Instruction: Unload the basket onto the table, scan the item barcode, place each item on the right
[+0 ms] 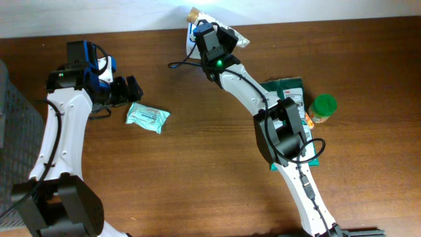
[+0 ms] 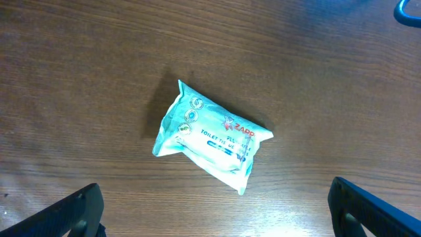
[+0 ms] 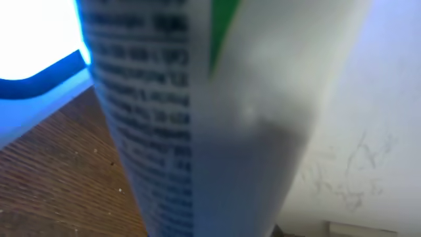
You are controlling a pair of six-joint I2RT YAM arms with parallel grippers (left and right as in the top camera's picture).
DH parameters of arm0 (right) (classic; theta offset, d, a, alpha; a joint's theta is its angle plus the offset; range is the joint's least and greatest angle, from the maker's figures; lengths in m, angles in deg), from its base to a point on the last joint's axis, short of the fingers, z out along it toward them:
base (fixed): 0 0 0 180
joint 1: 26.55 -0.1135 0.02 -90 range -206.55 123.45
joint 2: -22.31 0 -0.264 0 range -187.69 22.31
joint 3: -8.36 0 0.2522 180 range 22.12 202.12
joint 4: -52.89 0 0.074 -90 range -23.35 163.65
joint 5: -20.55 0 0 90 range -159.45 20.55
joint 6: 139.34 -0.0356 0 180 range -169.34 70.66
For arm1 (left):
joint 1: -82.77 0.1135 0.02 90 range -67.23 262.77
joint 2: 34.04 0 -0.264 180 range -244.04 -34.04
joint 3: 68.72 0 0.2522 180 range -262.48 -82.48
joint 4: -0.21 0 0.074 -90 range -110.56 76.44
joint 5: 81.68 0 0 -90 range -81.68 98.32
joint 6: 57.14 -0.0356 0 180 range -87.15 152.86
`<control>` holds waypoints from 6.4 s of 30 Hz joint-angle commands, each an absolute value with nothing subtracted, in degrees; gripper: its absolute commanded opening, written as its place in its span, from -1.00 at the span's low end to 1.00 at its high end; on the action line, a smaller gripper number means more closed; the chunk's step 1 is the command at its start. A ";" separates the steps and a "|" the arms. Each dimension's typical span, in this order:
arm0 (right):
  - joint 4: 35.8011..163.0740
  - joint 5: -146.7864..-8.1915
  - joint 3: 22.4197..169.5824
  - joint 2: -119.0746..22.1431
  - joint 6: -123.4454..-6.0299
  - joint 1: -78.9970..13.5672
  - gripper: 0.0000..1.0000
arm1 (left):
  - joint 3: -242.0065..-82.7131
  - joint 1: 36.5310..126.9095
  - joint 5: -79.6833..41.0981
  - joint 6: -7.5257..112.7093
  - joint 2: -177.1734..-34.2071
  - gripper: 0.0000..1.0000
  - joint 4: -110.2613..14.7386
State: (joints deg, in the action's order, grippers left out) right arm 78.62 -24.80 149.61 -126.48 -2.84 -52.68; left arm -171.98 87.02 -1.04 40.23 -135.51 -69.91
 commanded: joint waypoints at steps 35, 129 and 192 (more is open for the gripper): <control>134.07 -74.81 110.68 -96.80 -60.85 -43.63 -0.92 | -172.63 87.06 -0.80 40.12 -134.64 0.98 -69.83; 83.08 -90.79 107.66 -103.56 -86.29 -54.47 -0.24 | -178.67 78.32 -14.44 32.19 -160.69 -1.00 -71.16; 97.74 -106.96 110.50 -106.46 -76.85 -53.49 -0.15 | -162.05 80.84 -26.11 38.20 -156.80 -1.00 -60.06</control>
State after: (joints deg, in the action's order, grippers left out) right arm 97.09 -106.44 111.09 -105.48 -75.99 -52.94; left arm -164.20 82.52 -28.71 35.90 -157.24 -60.76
